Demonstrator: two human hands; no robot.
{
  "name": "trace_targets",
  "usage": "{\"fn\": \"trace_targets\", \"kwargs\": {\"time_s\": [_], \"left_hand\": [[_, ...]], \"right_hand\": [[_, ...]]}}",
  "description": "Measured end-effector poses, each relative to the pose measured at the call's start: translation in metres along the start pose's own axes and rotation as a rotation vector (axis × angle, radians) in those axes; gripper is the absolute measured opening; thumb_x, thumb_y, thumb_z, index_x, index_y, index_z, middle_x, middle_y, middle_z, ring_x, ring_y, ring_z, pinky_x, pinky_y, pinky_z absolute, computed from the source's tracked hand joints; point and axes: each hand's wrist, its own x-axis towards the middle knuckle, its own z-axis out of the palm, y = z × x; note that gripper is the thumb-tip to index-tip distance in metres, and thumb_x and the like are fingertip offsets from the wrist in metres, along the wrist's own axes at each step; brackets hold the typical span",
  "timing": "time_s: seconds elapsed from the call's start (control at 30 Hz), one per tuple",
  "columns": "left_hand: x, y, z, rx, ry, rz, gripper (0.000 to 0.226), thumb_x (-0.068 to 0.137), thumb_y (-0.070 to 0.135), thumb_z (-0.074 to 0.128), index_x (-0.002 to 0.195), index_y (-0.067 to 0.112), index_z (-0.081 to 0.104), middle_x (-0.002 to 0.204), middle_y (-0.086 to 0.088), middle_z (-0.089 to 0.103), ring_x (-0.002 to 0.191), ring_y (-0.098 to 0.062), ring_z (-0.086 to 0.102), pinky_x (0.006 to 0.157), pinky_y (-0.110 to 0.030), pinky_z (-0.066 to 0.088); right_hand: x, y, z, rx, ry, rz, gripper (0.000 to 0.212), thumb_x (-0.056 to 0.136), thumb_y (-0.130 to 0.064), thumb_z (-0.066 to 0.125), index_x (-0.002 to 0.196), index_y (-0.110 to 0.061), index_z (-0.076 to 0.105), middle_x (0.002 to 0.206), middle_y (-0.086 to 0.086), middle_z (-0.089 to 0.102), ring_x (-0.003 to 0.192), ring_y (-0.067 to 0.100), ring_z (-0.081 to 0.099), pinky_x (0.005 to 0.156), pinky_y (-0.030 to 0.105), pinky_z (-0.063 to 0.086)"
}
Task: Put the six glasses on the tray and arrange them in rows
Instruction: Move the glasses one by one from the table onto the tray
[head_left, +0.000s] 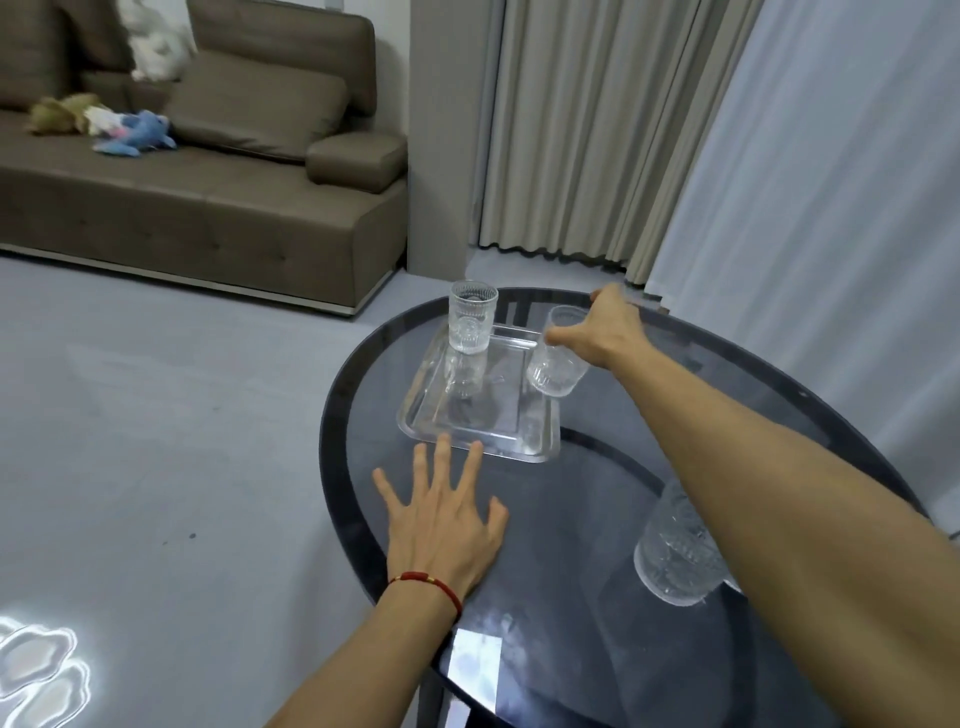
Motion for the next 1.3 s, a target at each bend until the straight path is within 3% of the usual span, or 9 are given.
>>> {"fn": "trace_targets", "kwargs": {"time_s": [0.1,0.27,0.4,0.63,0.8,0.9,1.0,1.13,1.3], "left_hand": [[0.0,0.0,0.002,0.002,0.01,-0.004,0.073,0.089,0.061,0.015,0.157,0.039,0.001,0.169,0.0,-0.003,0.156,-0.026,-0.003,0.114,-0.072,-0.005],[0.0,0.002,0.004,0.002,0.021,-0.016,0.074,0.086,0.06,0.012,0.157,0.04,0.001,0.169,0.0,-0.002,0.155,-0.025,-0.001,0.113,-0.071,-0.008],[0.001,0.003,0.003,0.007,0.013,-0.023,0.077,0.083,0.062,0.007,0.156,0.042,-0.001,0.169,0.001,-0.003,0.156,-0.025,-0.001,0.113,-0.071,-0.01],[0.001,0.004,0.003,0.006,0.009,-0.024,0.076,0.083,0.064,0.008,0.156,0.043,0.0,0.169,0.001,-0.001,0.156,-0.025,0.0,0.113,-0.071,-0.009],[0.0,0.004,-0.001,0.011,0.022,-0.006,0.072,0.088,0.061,0.018,0.156,0.042,0.004,0.169,-0.001,0.005,0.155,-0.026,0.005,0.114,-0.072,-0.002],[-0.001,0.004,-0.004,0.011,0.027,0.006,0.069,0.089,0.059,0.022,0.155,0.044,0.006,0.168,-0.001,0.009,0.154,-0.027,0.009,0.114,-0.073,0.001],[-0.001,0.005,-0.005,0.023,0.009,0.008,0.068,0.089,0.058,0.022,0.154,0.044,0.011,0.168,-0.002,0.009,0.153,-0.027,0.009,0.113,-0.073,0.002],[-0.003,0.005,-0.006,0.028,0.019,0.007,0.065,0.09,0.056,0.025,0.153,0.045,0.015,0.166,-0.004,0.014,0.153,-0.027,0.012,0.113,-0.074,0.004],[-0.008,0.008,-0.008,0.028,0.017,0.001,0.063,0.093,0.053,0.026,0.154,0.042,0.015,0.167,-0.003,0.014,0.153,-0.027,0.01,0.114,-0.073,0.004]], "right_hand": [[0.026,-0.01,0.028,0.026,0.059,0.01,0.089,0.074,-0.033,0.085,0.139,-0.003,0.033,0.126,0.019,0.053,0.122,0.038,0.047,0.089,0.042,0.049],[0.055,-0.023,0.057,0.058,0.069,0.012,0.097,0.076,-0.031,0.086,0.145,0.0,0.024,0.128,0.02,0.052,0.127,0.038,0.041,0.097,0.046,0.047],[0.067,-0.025,0.074,0.07,0.059,0.04,0.094,0.076,-0.033,0.087,0.142,-0.001,0.028,0.127,0.02,0.054,0.124,0.036,0.044,0.085,0.04,0.042],[0.068,-0.019,0.076,0.013,-0.021,0.041,0.099,0.081,-0.04,0.081,0.149,-0.003,0.02,0.145,0.024,0.039,0.136,0.04,0.032,0.103,0.051,0.038],[0.042,-0.004,0.044,-0.157,-0.045,-0.038,0.062,0.091,-0.027,0.058,0.143,-0.003,0.035,0.13,0.02,0.052,0.123,0.039,0.046,0.098,0.052,0.046],[0.006,0.002,0.005,-0.359,-0.148,-0.207,0.031,0.086,-0.023,0.057,0.113,-0.011,0.065,0.111,0.012,0.068,0.101,0.033,0.063,0.089,0.049,0.055],[-0.043,0.012,-0.032,-0.44,-0.219,-0.395,0.02,0.09,-0.027,0.058,0.102,-0.019,0.073,0.1,0.003,0.074,0.093,0.025,0.068,0.087,0.045,0.057],[-0.11,0.038,-0.072,-0.564,-0.312,-0.462,0.027,0.093,-0.047,0.055,0.103,-0.029,0.073,0.104,-0.006,0.075,0.097,0.019,0.067,0.088,0.044,0.056],[-0.162,0.067,-0.089,-0.648,-0.435,-0.359,0.066,0.088,-0.073,0.046,0.13,-0.024,0.058,0.13,0.004,0.064,0.119,0.025,0.058,0.098,0.045,0.048]]}}
